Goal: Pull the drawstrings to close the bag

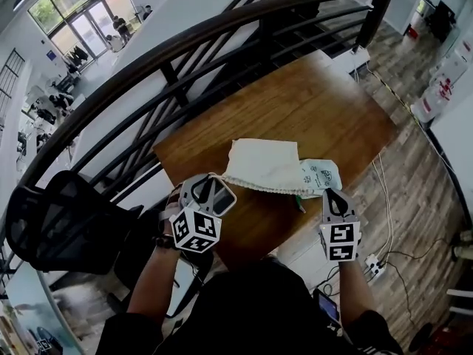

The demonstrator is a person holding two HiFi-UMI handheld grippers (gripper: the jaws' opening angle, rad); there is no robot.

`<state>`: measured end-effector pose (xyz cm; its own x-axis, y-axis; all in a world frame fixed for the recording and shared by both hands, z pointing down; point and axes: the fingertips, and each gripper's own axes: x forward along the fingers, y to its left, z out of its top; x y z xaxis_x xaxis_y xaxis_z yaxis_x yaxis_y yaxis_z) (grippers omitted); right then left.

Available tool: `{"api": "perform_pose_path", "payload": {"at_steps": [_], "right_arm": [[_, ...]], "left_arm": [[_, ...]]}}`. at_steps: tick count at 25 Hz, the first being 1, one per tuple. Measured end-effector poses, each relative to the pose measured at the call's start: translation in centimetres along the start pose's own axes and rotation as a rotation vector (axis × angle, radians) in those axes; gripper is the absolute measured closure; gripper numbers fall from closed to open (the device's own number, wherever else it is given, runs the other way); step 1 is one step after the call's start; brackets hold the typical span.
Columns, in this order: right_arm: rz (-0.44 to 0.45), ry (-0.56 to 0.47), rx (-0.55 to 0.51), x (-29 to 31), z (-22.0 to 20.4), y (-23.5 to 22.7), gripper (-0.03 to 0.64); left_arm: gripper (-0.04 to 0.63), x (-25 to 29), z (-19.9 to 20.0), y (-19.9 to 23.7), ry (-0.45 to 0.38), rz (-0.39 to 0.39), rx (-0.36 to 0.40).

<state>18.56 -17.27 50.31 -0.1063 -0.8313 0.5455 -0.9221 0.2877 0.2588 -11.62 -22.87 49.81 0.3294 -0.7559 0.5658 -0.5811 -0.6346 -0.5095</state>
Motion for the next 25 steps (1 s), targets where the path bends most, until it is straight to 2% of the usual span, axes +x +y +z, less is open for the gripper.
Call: {"api": "perform_pose_path", "payload": {"at_steps": [5,10,16,25], "right_arm": [[-0.029,-0.007,-0.064,0.3,1.0,0.1,0.612],[-0.038,-0.009,-0.075,0.7,1.5,-0.7,0.614],[-0.111,0.02,-0.128,1.3,0.9,-3.0,0.615],[-0.092,0.011,-0.124,1.9,1.4,-2.9,0.615]], "left_arm": [[0.556,0.1,-1.4,0.7,0.07,0.086,0.09],[0.555,0.4,-1.6,1.7,0.092,0.142,0.106],[0.557,-0.1,-2.9,4.9,0.144,0.238,0.069],[0.555,-0.4,-3.7,5.1,0.161,0.258,0.045]]}}
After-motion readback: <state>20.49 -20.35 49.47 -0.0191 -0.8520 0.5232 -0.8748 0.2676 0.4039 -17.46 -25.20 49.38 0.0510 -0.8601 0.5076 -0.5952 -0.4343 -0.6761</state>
